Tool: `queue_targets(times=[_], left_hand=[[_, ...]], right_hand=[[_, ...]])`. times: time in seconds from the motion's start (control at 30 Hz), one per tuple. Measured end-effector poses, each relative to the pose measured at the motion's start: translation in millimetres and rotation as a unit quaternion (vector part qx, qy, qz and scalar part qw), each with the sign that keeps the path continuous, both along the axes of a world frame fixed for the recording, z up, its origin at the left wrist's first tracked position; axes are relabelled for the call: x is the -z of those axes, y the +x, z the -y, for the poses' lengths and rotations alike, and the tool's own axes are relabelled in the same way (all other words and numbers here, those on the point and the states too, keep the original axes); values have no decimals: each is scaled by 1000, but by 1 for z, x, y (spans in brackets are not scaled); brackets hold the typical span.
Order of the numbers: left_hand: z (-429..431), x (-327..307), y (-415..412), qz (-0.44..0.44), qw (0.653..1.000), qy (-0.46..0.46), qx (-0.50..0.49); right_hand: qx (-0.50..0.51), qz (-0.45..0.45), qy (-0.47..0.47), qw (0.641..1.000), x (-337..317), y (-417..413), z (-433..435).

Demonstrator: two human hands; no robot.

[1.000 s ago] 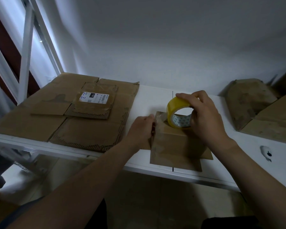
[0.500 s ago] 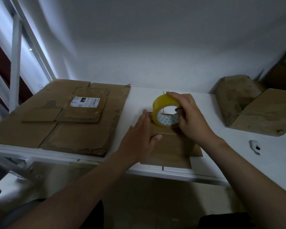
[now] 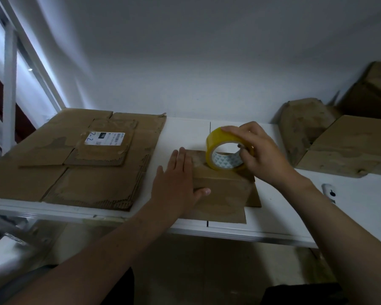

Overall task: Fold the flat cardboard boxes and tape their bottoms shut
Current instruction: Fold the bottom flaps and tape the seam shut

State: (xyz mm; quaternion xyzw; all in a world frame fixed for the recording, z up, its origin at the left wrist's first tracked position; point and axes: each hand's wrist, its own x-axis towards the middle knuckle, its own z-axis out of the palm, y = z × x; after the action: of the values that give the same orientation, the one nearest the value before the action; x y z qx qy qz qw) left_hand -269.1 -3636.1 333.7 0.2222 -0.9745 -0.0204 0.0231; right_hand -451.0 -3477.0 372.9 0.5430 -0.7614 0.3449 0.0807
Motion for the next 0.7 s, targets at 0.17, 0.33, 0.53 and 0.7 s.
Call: queue_targets(times=[0.17, 0.33, 0.53, 0.7], left_hand=[[8, -1, -3, 13, 1000, 12, -2], [47, -14, -12, 47, 998, 6, 32], [63, -18, -17, 72, 992, -22, 100], [42, -12, -20, 45, 994, 44, 85]], right_hand=[[-24, 68, -47, 996, 2, -5, -8], [-39, 192, -73, 978, 13, 0, -9], [-32, 164, -79, 983, 23, 16, 1], [-31, 172, -81, 981, 21, 17, 3]])
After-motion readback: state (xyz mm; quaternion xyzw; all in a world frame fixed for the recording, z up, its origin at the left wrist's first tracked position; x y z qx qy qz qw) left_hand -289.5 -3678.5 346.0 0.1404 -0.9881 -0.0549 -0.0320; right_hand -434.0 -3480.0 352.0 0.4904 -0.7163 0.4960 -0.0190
